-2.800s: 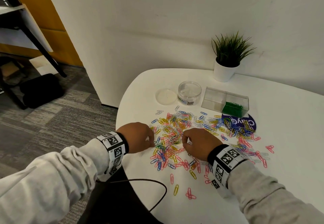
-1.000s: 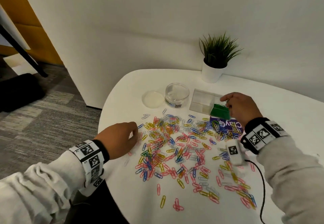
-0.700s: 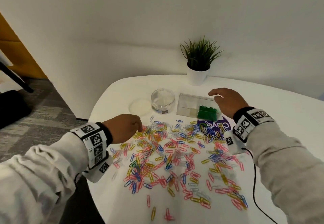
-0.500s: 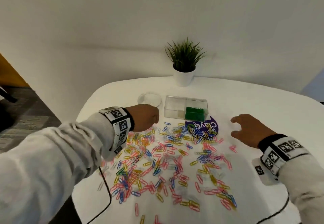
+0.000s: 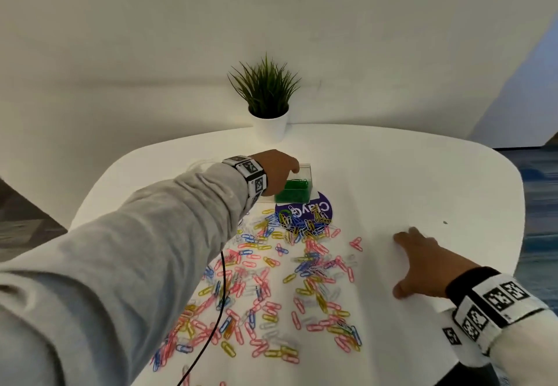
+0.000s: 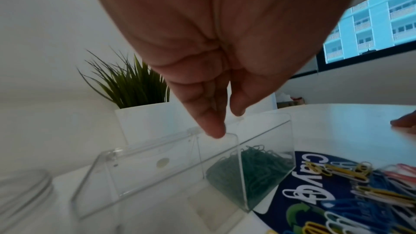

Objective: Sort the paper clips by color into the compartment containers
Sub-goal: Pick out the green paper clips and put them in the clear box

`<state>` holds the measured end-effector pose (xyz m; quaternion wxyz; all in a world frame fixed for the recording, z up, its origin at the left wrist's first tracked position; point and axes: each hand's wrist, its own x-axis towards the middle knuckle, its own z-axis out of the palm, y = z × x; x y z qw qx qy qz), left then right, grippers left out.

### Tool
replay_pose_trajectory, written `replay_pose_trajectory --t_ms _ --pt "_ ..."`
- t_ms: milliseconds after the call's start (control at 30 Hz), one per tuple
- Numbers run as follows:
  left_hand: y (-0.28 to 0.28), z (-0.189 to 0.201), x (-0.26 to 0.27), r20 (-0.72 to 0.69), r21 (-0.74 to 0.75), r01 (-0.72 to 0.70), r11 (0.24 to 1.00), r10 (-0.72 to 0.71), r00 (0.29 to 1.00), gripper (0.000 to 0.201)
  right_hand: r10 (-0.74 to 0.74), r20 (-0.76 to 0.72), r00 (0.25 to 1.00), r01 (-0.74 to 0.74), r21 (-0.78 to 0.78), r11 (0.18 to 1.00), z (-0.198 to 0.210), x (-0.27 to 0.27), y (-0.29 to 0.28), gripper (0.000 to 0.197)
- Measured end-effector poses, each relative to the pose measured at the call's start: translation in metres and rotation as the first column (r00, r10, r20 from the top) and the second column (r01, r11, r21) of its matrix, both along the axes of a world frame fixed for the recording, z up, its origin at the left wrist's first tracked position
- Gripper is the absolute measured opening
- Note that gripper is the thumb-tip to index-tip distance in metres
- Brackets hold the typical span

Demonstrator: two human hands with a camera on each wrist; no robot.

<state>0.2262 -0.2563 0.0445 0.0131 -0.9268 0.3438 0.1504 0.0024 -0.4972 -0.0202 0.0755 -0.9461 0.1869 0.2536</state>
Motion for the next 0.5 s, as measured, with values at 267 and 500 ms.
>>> replay_pose_trajectory --t_ms 267,500 --pt "0.134 0.007 -0.062 0.042 -0.042 0.061 0.997 -0.059 0.997 0.033 0.036 -0.047 0.998 -0.039 -0.067 0.997 0.014 -0.004 0.025 0.099" --pt "0.273 -0.045 -0.146 -0.073 0.114 -0.003 0.993 0.012 0.997 0.032 0.590 0.346 0.729 -0.638 0.030 0.770 0.029 -0.008 0.170 0.055"
